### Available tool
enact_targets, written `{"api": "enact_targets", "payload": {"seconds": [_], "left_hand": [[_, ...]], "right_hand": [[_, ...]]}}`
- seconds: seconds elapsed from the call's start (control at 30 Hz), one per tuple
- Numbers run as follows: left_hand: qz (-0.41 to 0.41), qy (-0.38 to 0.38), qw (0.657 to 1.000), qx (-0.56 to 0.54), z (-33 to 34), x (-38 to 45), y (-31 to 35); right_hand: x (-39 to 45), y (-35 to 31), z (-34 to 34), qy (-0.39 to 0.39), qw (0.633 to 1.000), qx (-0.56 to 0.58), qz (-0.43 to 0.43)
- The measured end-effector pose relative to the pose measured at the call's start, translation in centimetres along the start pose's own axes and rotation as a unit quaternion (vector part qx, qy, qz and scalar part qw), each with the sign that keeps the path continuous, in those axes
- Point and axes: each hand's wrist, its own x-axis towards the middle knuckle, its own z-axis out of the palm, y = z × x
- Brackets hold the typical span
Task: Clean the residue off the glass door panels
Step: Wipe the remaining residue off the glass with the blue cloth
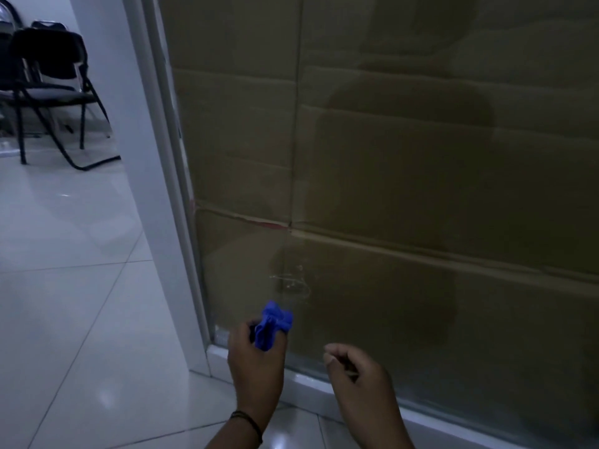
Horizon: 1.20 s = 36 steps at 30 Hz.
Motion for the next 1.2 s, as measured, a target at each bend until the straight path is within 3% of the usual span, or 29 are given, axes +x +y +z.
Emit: {"api": "enact_targets", "payload": {"seconds": [0.1, 0.33, 0.77, 0.97, 1.07, 1.2], "left_hand": [[-0.022, 0.005, 1.000, 0.005, 1.4, 0.5, -0.8], [0.042, -0.026, 0.999, 0.003, 4.4, -0.2, 0.1], [0.116, 0.015, 0.993, -0.018, 3.6, 1.4, 5.6], [0.210, 0.025, 0.976, -0.049, 2.4, 2.9, 12.1], [0.250, 0.043, 0.960, -0.117, 0.9, 4.2, 16.3], [0.181, 0.045, 0.964, -0.191, -1.8, 3.8, 15.0]], "right_hand": [[0.1, 0.4, -0.4, 0.009, 1.000, 0.013, 0.006], [0.0, 1.4, -2.3, 0.066, 0.998, 0.023, 0.004], [-1.1, 1.0, -3.5, 0.099, 0.995, 0.028, -0.017], [-2.3, -1.0, -4.4, 0.092, 0.995, 0.041, -0.024], [-2.9, -2.1, -4.9, 0.090, 0.994, 0.045, -0.036], [-3.5, -2.7, -5.4, 0.083, 0.994, 0.061, -0.041]]}}
